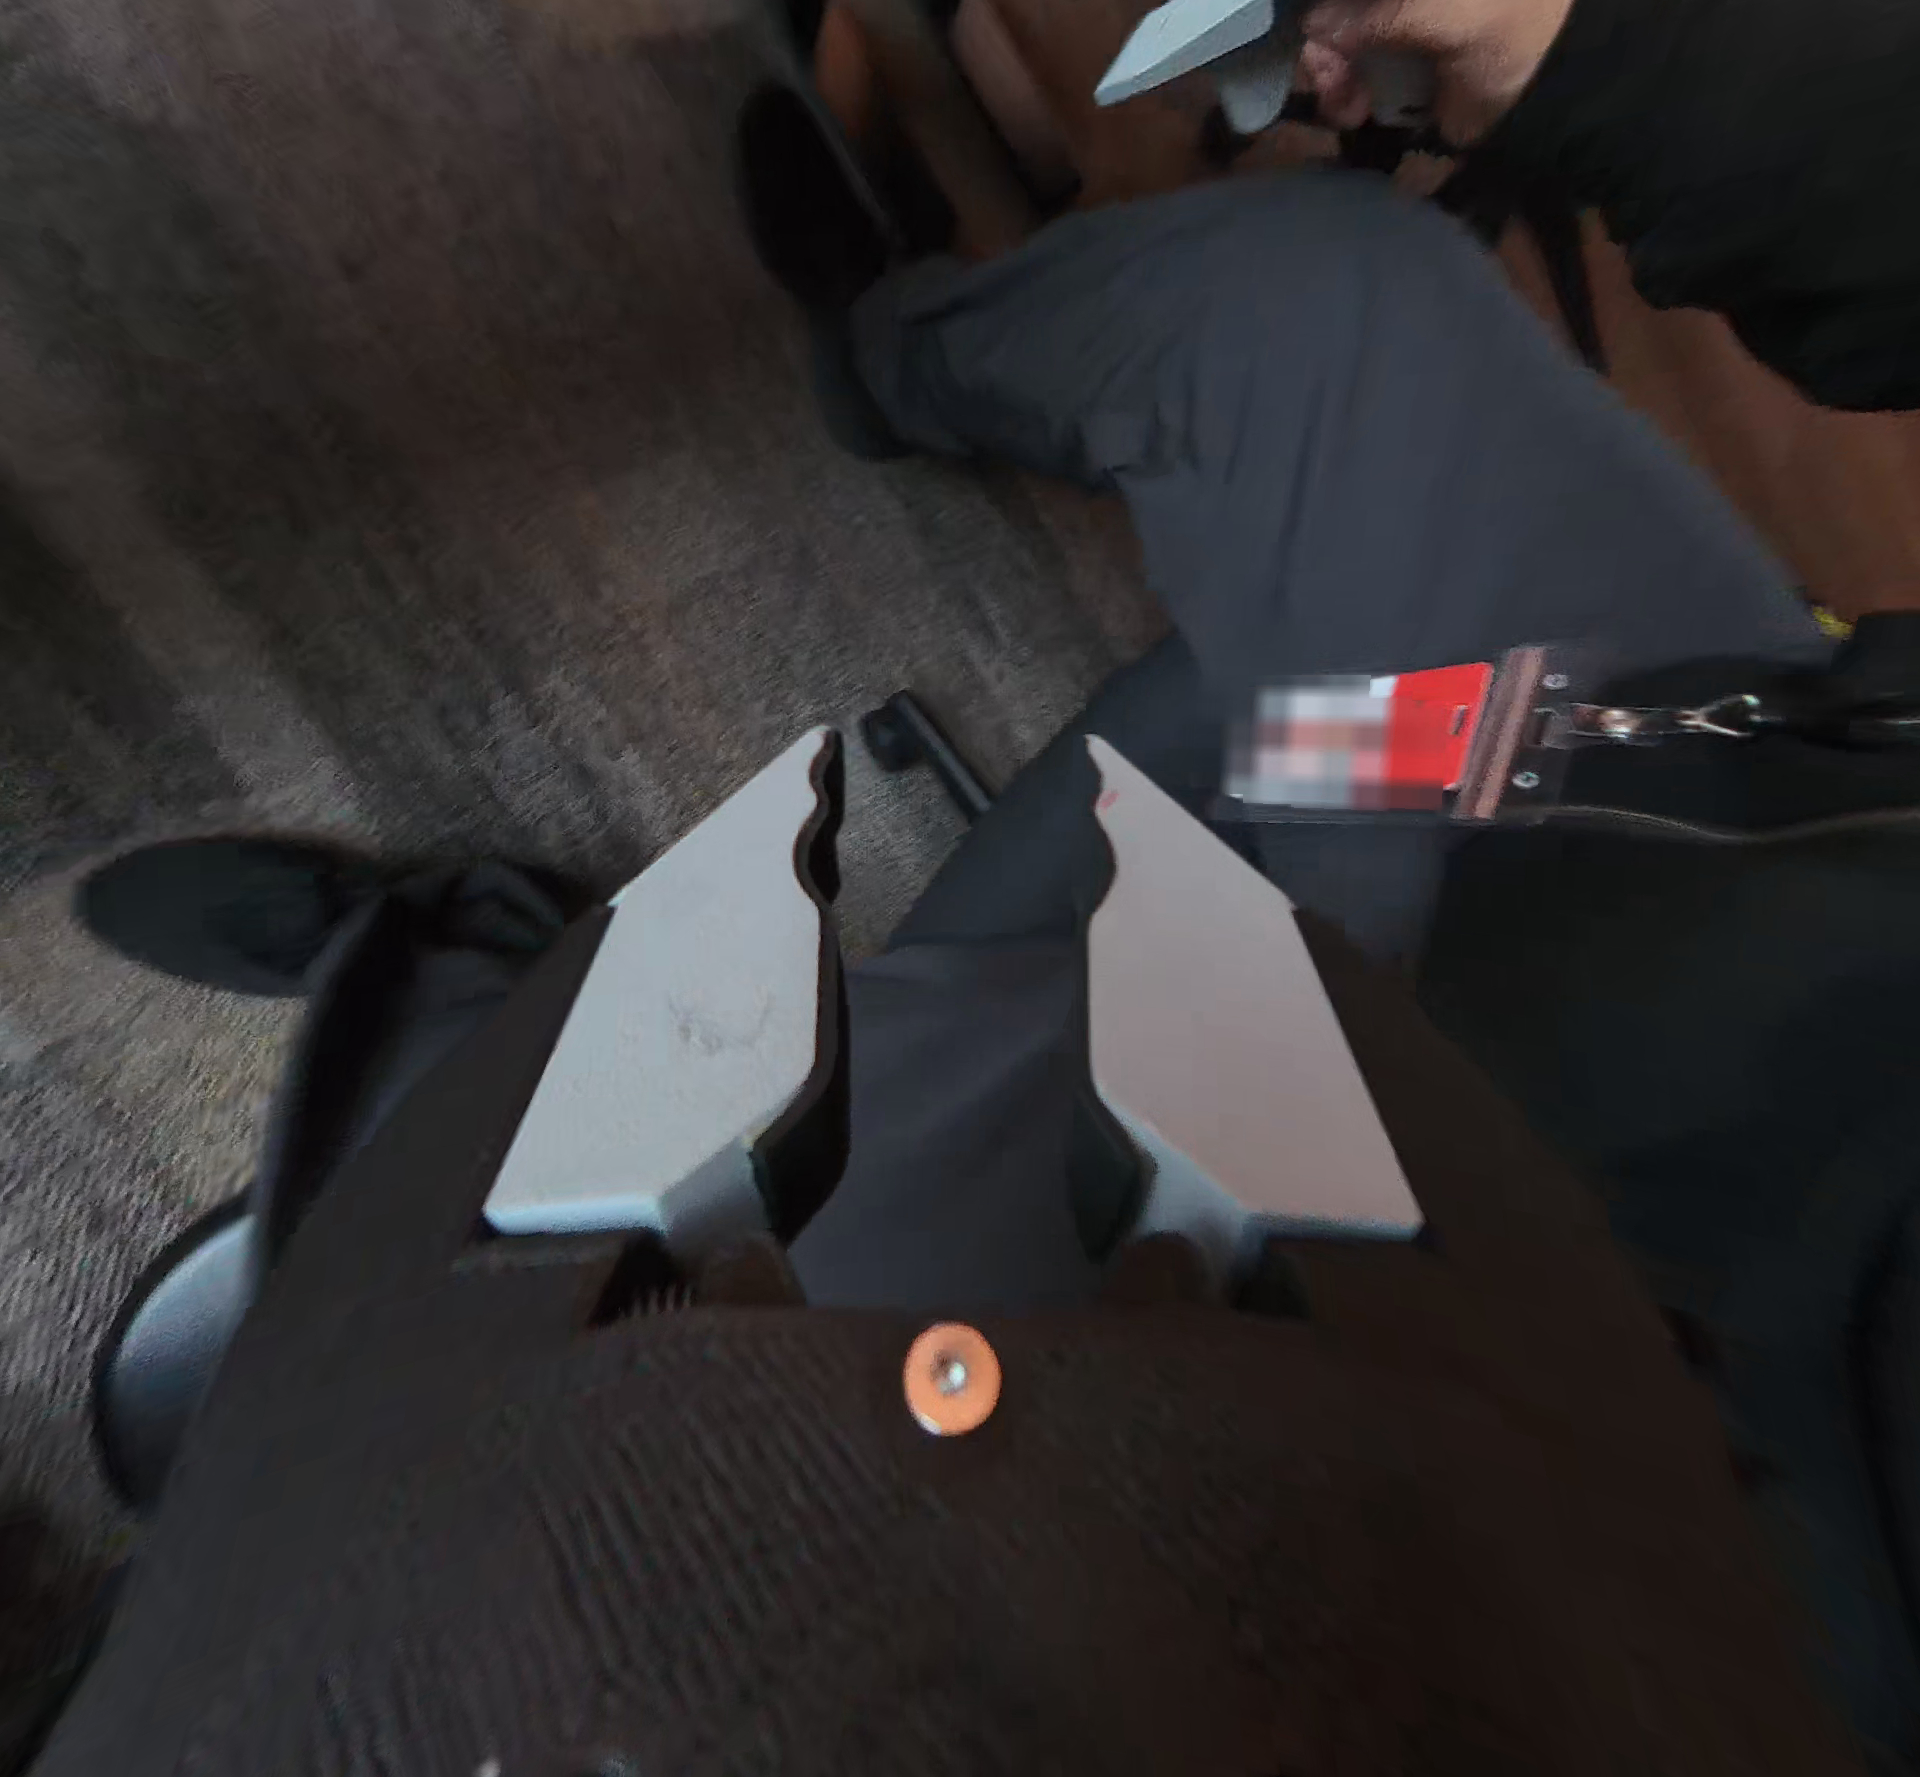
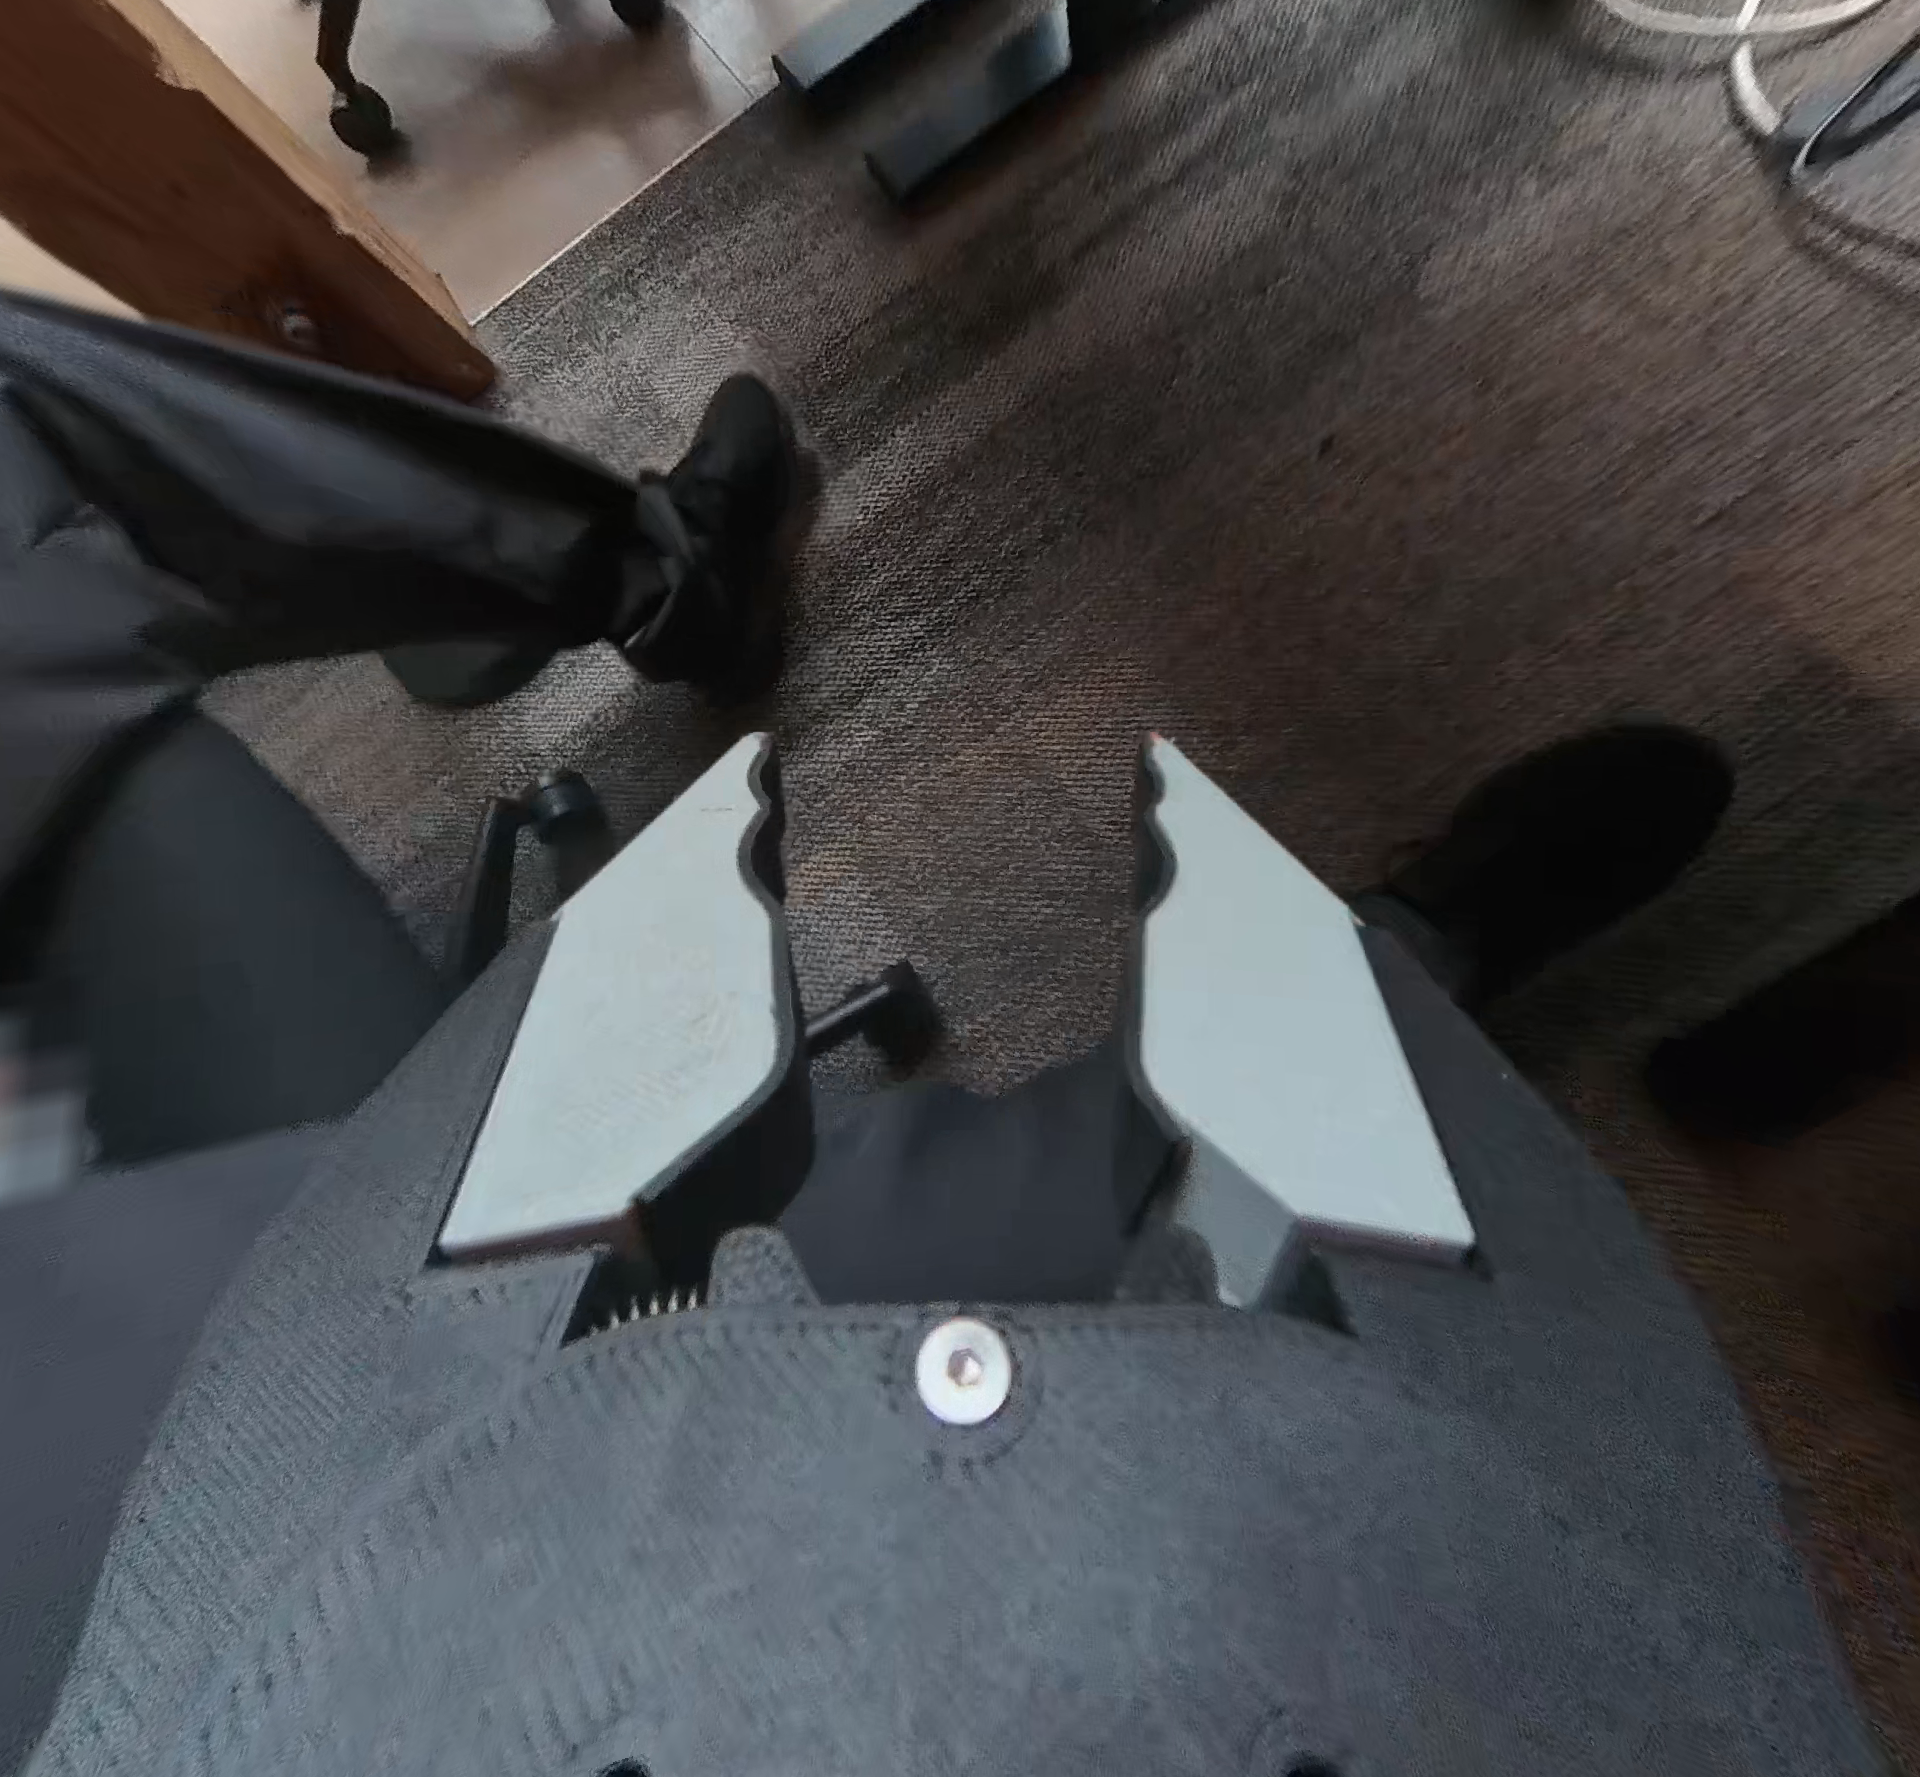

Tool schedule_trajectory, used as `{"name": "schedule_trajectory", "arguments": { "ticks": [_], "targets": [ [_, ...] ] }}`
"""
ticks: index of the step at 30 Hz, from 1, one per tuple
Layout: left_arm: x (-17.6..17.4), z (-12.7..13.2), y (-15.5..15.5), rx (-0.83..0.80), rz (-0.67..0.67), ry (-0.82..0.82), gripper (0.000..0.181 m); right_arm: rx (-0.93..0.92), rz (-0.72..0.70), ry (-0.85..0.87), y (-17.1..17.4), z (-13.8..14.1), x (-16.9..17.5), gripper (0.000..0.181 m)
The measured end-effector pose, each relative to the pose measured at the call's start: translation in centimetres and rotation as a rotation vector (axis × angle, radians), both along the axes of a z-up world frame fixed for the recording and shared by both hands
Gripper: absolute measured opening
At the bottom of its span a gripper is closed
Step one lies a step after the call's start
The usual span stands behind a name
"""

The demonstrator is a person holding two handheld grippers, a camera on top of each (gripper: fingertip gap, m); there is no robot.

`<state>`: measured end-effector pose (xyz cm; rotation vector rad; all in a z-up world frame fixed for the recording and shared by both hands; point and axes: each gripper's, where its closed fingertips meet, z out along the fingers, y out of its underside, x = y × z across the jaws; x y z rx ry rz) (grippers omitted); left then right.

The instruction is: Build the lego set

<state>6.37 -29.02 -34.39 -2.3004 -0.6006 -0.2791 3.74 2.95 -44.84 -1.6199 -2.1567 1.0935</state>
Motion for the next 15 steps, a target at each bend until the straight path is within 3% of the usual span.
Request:
{"name": "schedule_trajectory", "arguments": {
  "ticks": [2,7,11,15],
  "targets": [
    [-1.8,-0.5,-2.3,-0.031,0.097,0.036,0.041,0.024,-0.027,-0.075,-0.5,-3.0,-3.5,0.061],
    [-5.6,-1.4,-8.5,-0.079,0.325,0.118,0.039,-0.038,-0.143,-0.162,-2.1,-12.1,-16.4,0.05],
    [-8.7,-3.3,-13.0,-0.09,0.497,0.079,0.038,-0.018,-0.251,-0.2,-1.7,-23.7,-26.8,0.052],
    [-10.5,-6.8,-19.1,-0.195,0.668,0.065,0.026,0.055,-0.3,-0.271,-0.4,-35.9,-34.3,0.034]
  ]
}}
